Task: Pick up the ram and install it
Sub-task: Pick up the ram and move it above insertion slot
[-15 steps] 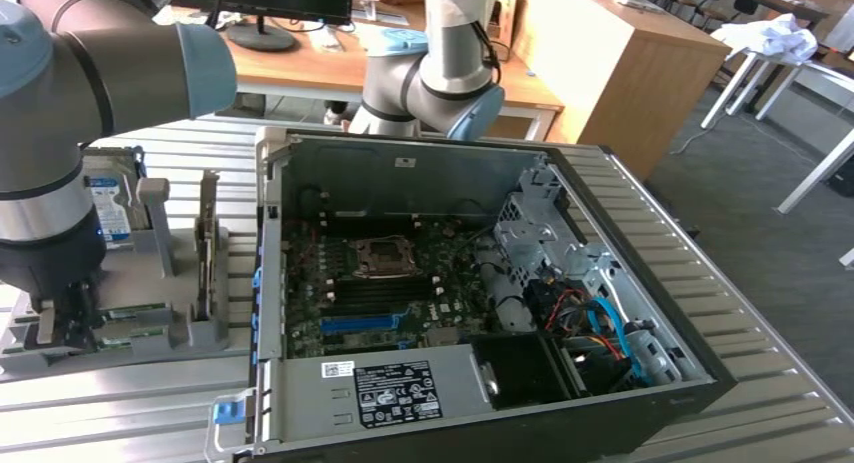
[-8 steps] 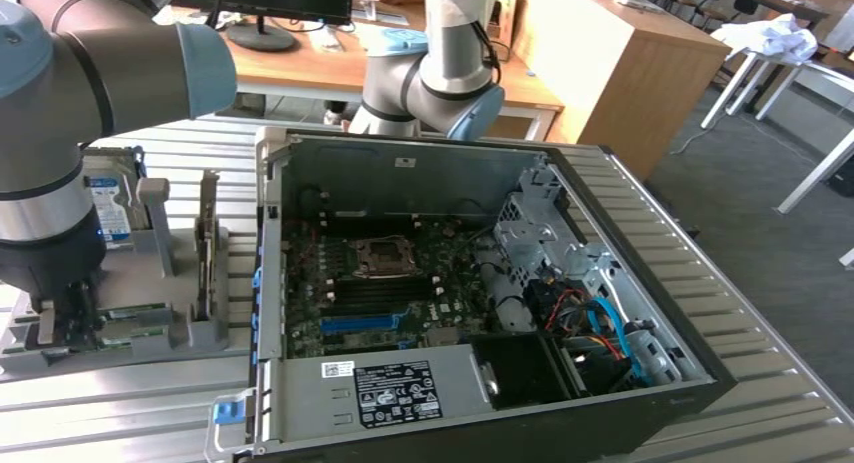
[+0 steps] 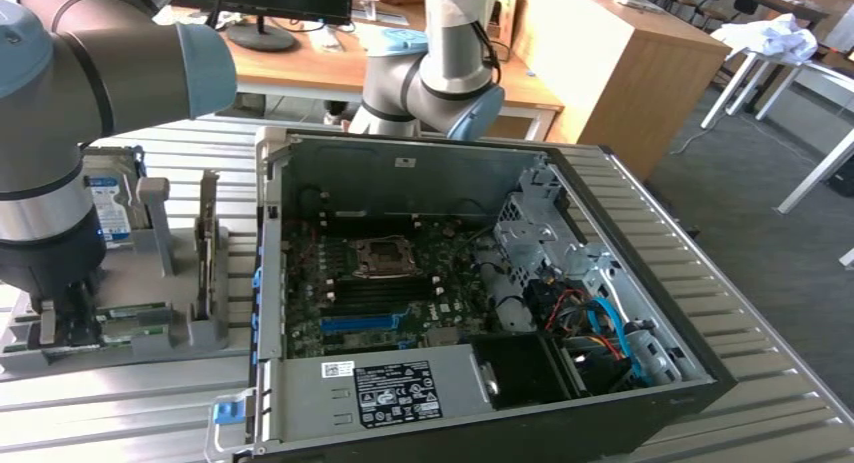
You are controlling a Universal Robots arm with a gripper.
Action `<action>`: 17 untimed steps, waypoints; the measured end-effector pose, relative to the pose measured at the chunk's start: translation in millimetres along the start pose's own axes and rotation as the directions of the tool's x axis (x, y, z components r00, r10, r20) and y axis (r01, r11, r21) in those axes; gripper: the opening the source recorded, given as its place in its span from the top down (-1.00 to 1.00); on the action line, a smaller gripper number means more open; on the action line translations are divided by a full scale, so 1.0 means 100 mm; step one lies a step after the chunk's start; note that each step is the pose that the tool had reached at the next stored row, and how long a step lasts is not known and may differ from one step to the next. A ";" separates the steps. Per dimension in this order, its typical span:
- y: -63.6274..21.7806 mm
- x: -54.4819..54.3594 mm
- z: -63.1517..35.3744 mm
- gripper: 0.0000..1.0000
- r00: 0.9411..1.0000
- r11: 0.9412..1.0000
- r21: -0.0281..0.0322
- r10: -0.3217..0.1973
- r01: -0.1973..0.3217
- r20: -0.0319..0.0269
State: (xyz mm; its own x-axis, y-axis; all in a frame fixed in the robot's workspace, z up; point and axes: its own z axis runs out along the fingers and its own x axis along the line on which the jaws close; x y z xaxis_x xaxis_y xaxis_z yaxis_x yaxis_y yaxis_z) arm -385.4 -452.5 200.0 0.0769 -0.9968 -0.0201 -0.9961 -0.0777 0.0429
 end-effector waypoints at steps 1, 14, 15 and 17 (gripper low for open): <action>0.000 0.00 0.000 0.76 1.000 1.000 0.000 0.000 0.000 0.000; 0.014 -0.01 -0.336 0.76 1.000 1.000 0.000 0.000 0.000 -0.005; 0.016 -0.01 -0.380 0.76 1.000 1.000 0.000 0.000 0.000 -0.005; 0.020 -0.01 -0.474 0.76 1.000 1.000 0.000 0.000 0.000 -0.005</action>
State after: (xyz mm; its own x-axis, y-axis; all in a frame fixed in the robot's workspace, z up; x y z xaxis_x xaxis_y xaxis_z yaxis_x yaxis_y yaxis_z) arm -385.4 -452.5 247.4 0.0768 -0.9969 -0.0155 -0.9961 -0.0775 0.0432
